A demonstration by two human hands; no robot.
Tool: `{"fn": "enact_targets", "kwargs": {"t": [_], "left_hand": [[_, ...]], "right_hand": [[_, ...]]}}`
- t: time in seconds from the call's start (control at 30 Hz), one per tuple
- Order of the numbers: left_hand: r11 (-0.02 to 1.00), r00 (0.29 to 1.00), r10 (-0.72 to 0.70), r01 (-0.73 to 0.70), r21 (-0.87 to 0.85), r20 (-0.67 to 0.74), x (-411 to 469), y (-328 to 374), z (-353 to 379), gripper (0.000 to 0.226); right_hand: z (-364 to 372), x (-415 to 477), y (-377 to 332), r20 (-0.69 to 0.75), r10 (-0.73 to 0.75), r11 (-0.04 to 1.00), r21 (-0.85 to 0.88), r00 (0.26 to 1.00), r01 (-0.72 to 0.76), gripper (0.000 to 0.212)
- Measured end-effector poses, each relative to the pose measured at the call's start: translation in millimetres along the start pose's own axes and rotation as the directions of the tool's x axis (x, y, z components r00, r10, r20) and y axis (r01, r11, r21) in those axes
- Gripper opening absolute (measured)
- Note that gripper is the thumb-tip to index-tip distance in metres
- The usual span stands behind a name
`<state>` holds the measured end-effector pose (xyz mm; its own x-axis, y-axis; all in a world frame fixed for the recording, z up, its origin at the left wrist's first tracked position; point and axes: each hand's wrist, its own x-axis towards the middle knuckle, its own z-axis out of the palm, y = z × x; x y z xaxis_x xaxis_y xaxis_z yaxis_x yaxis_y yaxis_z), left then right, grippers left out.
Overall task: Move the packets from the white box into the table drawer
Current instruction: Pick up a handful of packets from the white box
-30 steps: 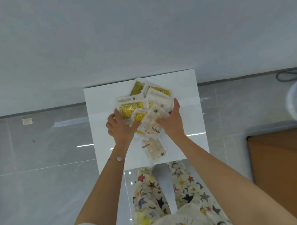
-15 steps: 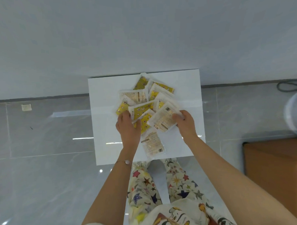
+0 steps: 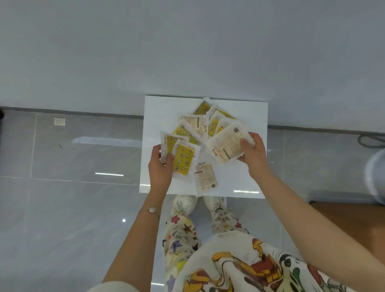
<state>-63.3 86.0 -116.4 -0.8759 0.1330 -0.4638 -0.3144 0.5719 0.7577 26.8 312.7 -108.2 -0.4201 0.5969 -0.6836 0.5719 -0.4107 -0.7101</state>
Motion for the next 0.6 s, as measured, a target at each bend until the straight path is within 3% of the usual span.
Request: {"fn": "enact_targets", "kwargs": {"t": [0.27,0.6], "left_hand": [[0.964,0.967,-0.095,0.030,-0.266,-0.237,-72.4,22.6,-91.4,0.009],[0.805,0.828,-0.312,-0.030,-0.592,-0.466,-159.2,0.0,-238.6,0.010]], "right_hand": [[23.3,-77.9,-69.6,0.219,-0.066,0.992,-0.095,0.974,0.088,0.018],[160.9,-215.8,-109.4,0.563,-0.112,0.911,-0.271,0.819,0.311,0.017]]}}
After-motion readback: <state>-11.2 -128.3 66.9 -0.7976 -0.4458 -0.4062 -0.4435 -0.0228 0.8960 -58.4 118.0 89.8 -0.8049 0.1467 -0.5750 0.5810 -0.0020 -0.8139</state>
